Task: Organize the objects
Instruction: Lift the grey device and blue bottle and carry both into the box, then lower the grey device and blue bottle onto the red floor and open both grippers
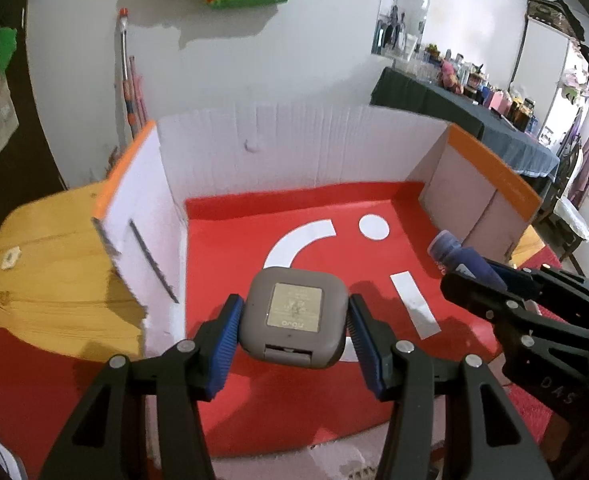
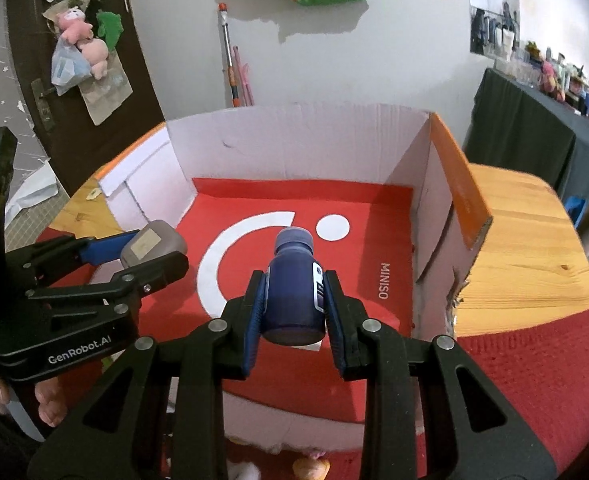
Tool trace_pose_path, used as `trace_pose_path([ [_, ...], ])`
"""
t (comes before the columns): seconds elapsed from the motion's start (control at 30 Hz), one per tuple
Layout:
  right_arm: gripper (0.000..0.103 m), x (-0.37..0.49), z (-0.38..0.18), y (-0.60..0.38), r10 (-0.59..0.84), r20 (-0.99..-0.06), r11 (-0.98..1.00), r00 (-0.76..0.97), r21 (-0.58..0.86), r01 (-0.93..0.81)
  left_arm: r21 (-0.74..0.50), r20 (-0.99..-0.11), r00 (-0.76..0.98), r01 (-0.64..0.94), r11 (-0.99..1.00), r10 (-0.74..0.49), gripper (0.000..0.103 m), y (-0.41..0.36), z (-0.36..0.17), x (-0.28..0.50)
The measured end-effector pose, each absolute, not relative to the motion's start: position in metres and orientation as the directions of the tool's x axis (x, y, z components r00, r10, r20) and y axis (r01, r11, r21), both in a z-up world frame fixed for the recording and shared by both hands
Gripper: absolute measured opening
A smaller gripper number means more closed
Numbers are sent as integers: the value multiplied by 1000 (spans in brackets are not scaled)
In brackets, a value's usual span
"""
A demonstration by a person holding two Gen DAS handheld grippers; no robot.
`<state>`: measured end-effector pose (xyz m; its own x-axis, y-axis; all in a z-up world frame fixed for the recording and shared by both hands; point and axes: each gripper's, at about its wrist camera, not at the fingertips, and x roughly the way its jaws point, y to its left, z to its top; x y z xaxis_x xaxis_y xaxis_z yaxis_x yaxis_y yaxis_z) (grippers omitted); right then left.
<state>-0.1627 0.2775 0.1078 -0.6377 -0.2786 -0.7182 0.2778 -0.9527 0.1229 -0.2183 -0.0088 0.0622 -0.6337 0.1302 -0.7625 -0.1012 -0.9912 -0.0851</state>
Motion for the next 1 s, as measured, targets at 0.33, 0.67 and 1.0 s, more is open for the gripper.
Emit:
trace_pose_path([
  [0.33,27,-179,86,278,-261,-773,-956,-579,124,266,-113,-813,-562,-103,-988,152,55,-8,37,-234],
  [0.67,27,-184,73,278,-252,-807,-957,-534,128,259,-125,-831,-532,-103,-987,161,55,-11,27,-237],
  [1.0,27,-185,69,280,-240,-824,-959,-513,120,257,-120,-834,-529,-104,-987,157,55,-12,27,-236],
])
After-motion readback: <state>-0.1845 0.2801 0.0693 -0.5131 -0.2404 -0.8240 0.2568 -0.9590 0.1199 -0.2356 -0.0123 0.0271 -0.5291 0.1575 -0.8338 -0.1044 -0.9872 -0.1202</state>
